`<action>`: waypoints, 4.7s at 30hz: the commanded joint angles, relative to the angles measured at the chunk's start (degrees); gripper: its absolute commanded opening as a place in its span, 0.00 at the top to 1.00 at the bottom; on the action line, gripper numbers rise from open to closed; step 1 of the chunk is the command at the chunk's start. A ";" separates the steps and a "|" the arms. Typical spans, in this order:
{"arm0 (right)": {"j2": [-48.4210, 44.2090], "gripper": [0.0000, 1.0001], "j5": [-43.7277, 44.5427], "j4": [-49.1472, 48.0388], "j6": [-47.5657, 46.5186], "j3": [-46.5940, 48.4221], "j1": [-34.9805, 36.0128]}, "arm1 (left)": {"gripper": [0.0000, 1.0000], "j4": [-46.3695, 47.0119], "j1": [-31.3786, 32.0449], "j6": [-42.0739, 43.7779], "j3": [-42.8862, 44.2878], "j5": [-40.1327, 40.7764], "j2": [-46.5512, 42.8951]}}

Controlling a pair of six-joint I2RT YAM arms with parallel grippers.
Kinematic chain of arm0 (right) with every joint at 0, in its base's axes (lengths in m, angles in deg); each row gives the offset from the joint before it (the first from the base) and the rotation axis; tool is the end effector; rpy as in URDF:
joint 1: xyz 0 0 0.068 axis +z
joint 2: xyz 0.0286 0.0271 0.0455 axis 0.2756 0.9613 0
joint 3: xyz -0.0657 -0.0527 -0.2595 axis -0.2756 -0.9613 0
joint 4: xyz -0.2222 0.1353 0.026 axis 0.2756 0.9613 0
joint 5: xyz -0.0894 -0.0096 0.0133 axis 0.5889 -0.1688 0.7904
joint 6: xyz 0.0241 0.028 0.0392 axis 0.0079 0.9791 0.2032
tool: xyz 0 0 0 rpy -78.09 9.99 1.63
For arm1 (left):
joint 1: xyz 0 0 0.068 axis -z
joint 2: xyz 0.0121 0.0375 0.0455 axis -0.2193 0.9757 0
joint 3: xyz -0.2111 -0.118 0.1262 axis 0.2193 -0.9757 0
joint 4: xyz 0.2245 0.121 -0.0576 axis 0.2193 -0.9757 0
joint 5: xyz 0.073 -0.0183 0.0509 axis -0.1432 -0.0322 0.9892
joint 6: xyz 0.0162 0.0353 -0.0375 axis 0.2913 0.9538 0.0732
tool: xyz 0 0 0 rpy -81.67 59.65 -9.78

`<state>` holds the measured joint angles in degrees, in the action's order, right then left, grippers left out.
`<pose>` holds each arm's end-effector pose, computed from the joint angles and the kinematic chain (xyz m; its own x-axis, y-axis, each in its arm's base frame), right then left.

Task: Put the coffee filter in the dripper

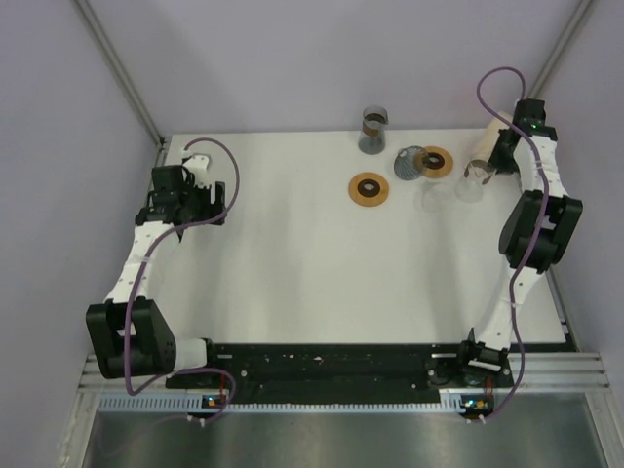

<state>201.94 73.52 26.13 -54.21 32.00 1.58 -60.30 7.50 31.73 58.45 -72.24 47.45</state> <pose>0.4628 -0.1207 0.2659 -0.7232 0.3619 -0.5882 0.4069 0.9115 0.0604 0.2900 0.0187 0.2887 -0.6326 0.0959 -0.7685 0.1714 0.9850 -0.0181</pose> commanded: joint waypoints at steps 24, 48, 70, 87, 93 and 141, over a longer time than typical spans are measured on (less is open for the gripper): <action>-26.38 1.00 9.32 7.27 -2.09 2.66 20.19 | 0.20 -3.13 -0.19 2.72 2.26 3.28 -2.18; -11.89 1.00 13.53 -6.70 14.25 -11.06 57.66 | 0.23 4.33 -0.63 -6.42 -2.30 3.55 -3.85; -7.92 0.50 12.31 -5.29 11.90 -5.09 57.75 | 0.22 3.73 -0.72 -4.23 -2.22 3.20 -4.64; -10.59 0.50 12.31 -13.64 5.73 -8.08 37.10 | 0.22 -1.37 -1.07 0.25 2.88 9.17 -3.67; -1.88 0.48 10.91 -12.76 4.59 -3.50 36.30 | 0.22 -2.43 -1.07 0.43 3.23 10.93 -3.50; 1.15 1.00 10.55 -8.62 -3.41 4.25 36.04 | 0.23 -3.57 -0.98 1.05 4.45 3.83 -4.38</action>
<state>214.31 84.04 20.80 -56.40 37.86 37.62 -63.74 6.71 31.95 59.57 -65.07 44.32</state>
